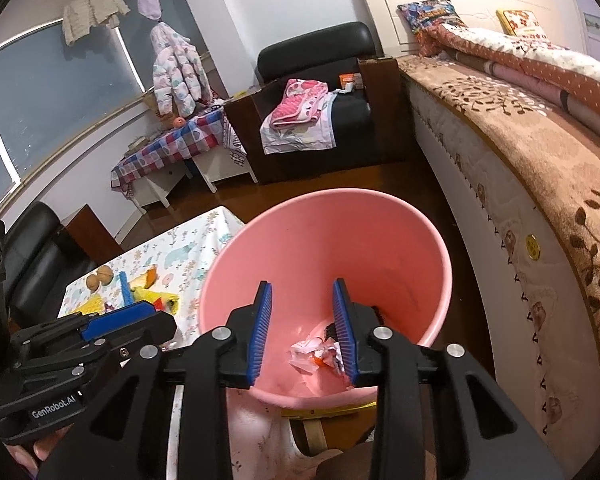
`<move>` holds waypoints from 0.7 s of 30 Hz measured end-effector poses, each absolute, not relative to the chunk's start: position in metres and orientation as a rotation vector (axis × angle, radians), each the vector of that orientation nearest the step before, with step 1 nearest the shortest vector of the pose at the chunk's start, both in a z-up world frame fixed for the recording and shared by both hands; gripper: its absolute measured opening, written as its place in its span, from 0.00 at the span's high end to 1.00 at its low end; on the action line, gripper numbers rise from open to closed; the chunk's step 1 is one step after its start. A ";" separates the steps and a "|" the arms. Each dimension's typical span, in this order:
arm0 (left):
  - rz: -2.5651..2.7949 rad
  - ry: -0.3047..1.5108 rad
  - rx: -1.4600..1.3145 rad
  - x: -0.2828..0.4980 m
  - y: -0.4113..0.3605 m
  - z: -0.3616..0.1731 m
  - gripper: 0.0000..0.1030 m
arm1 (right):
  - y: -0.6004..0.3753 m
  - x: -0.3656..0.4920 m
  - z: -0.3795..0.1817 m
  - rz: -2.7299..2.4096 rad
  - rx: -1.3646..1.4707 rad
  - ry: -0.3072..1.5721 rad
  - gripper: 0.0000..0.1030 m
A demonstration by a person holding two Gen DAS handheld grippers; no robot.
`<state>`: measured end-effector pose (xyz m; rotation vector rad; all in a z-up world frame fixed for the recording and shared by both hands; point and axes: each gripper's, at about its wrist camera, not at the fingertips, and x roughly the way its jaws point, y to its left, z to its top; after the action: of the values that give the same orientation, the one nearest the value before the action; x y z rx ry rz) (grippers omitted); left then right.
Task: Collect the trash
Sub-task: 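Open both grippers to release the bag and wrapper into the bucket, then move both grippers back to the remaining trash on the table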
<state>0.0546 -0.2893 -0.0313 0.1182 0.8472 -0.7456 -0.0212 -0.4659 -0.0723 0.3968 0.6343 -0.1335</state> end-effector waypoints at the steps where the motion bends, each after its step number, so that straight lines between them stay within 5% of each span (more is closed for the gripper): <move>1: -0.742 0.846 0.115 0.054 -0.286 -0.030 0.67 | -0.463 -0.022 -0.070 -0.128 0.392 0.633 0.69; 21: -0.616 0.810 0.046 0.040 -0.189 -0.010 0.65 | -0.398 -0.026 -0.049 -0.023 0.300 0.622 0.59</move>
<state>0.0404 -0.1890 -0.0104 0.0463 0.8105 -0.6159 -0.0264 -0.3980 -0.0491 0.2999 0.6224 -0.0234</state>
